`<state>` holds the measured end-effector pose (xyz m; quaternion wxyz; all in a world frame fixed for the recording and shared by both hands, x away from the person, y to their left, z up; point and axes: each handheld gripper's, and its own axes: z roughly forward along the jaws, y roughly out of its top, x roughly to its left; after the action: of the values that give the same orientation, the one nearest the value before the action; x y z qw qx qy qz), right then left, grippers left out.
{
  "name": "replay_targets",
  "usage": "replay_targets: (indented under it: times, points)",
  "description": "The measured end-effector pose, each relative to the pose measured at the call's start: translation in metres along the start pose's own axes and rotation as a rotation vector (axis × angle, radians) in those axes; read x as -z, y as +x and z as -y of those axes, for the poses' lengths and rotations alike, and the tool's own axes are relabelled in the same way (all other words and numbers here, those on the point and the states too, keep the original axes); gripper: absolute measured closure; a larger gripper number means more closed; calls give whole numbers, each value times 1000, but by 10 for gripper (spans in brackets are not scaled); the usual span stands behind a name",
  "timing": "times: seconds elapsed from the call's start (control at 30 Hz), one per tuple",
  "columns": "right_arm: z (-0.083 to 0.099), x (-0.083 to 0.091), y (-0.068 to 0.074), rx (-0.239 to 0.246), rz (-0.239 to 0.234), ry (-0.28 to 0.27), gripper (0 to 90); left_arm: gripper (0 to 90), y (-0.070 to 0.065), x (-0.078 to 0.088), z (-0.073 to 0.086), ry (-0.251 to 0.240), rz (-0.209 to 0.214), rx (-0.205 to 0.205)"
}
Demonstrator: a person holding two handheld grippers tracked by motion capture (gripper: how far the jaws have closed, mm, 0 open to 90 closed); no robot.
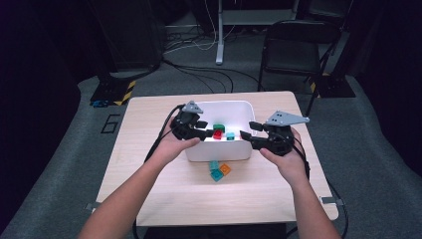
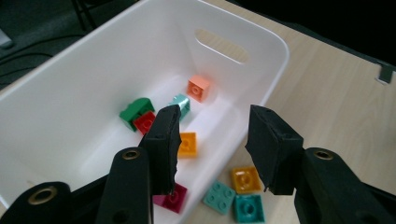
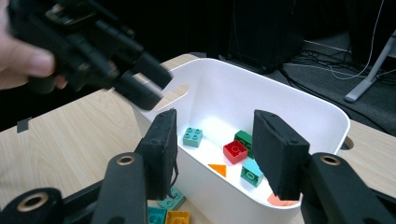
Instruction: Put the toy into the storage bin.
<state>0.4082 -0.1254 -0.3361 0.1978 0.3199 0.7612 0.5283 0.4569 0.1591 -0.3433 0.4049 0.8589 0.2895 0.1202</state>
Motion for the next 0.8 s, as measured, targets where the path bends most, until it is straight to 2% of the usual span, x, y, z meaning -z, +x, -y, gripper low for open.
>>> replay_targets:
  times: [0.1,0.33,0.47,0.57,0.8]
  points:
    - [0,0,0,-5,1,1,500,542,-6,1,16,7,15,8]
    - [1,-1,1,-17,5,1,499,545,-13,-4,47,28,11,9]
    - [1,-2,2,-11,1,2,499,548,-15,-10,58,24,12,21]
    - [1,-2,1,-4,0,-2,499,549,-19,-16,66,23,0,12]
    - [1,-2,1,-11,3,-3,499,553,-29,-35,84,39,25,18]
